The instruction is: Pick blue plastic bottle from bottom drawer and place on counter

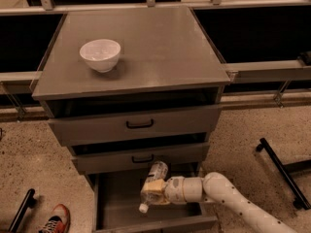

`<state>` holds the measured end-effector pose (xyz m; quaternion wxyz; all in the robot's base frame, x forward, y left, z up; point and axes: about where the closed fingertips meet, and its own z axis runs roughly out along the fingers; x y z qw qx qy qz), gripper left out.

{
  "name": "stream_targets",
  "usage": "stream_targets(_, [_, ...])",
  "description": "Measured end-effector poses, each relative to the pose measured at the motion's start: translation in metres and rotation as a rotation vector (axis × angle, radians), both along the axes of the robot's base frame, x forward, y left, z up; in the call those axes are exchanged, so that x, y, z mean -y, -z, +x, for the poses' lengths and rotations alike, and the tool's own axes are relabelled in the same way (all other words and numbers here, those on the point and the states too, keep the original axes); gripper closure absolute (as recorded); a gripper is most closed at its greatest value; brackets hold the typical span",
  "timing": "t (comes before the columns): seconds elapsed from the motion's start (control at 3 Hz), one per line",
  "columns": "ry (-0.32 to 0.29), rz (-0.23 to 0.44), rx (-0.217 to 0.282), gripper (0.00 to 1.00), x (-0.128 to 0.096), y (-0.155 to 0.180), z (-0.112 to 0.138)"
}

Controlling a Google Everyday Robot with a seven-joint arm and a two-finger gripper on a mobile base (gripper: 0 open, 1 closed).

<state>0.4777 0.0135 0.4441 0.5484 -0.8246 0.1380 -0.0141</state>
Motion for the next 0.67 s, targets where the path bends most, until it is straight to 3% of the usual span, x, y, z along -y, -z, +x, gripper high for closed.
stream_targets(0.33, [-0.033, -0.011, 0.079, 1.0, 0.01, -0.089, -0.014])
stream_targets(0.67, [-0.089, -0.041, 0.154, 1.0, 0.016, -0.21, -0.025])
